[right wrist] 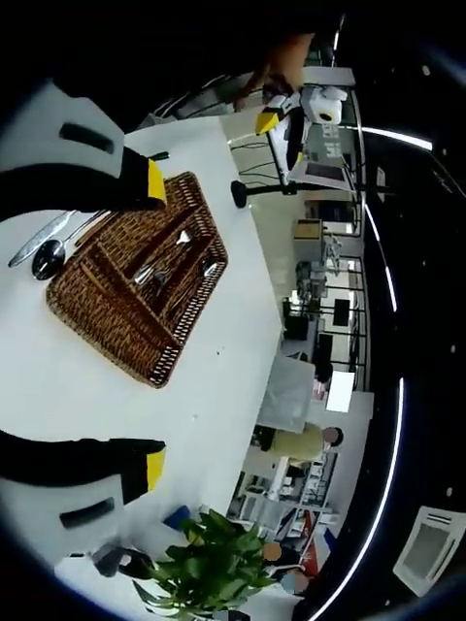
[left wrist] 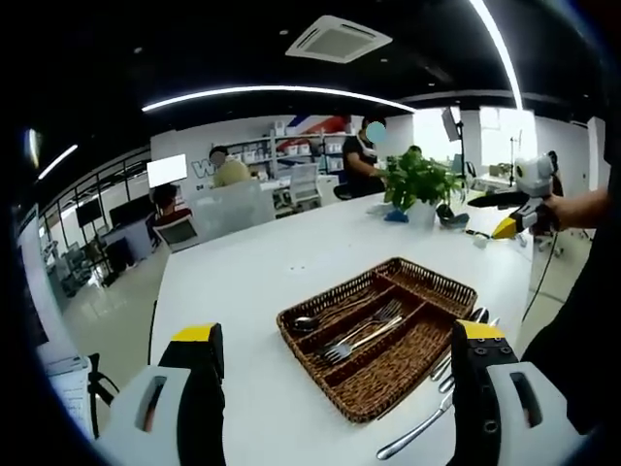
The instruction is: Arrange the knives, forks, and spoons in their matching storage slots by inserting each utensil handle-first until every utensil is classified and aligned in the correct compartment
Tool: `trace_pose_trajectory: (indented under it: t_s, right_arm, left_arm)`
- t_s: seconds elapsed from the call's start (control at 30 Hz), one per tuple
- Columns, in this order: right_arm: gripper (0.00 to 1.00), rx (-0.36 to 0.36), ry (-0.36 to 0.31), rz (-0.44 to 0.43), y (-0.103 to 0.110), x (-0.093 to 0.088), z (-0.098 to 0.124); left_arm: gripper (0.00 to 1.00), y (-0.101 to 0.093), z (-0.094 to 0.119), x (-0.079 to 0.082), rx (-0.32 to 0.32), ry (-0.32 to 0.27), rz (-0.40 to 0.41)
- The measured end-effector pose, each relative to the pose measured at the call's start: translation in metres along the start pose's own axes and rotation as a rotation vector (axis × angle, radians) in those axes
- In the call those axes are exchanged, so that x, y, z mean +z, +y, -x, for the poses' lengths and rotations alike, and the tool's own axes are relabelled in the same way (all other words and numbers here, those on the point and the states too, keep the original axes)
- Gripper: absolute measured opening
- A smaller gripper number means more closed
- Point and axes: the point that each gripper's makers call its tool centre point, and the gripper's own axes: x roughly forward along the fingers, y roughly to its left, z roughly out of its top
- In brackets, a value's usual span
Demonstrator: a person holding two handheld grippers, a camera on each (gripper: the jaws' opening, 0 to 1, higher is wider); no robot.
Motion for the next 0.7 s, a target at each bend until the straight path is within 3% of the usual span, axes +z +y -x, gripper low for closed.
trace_pose_trajectory:
  t_s: [0.2,0.3,0.5,0.7]
  right_arm:
    - [1.00,-0.019,-0.016,-0.010,-0.003,0.003,0.005]
    - [1.00,0.006,-0.009,-0.035,0.002,0.001,0.005]
    - [1.00,0.046,-0.037,0.025,0.015,0.016,0.006]
    - [1.00,0.050,-0.036,0.040,0.015,0.017,0.005]
  left_arm:
    - [0.99,-0.005,-0.005,0.001,-0.032,0.020,-0.010]
    - [0.99,-0.007,-0.006,0.002,-0.044,0.018,-0.016]
    - [0.99,-0.014,-0.009,0.003,-0.073,0.035,-0.051]
    - [0.99,-0.017,-0.008,0.001,-0.087,0.044,-0.073]
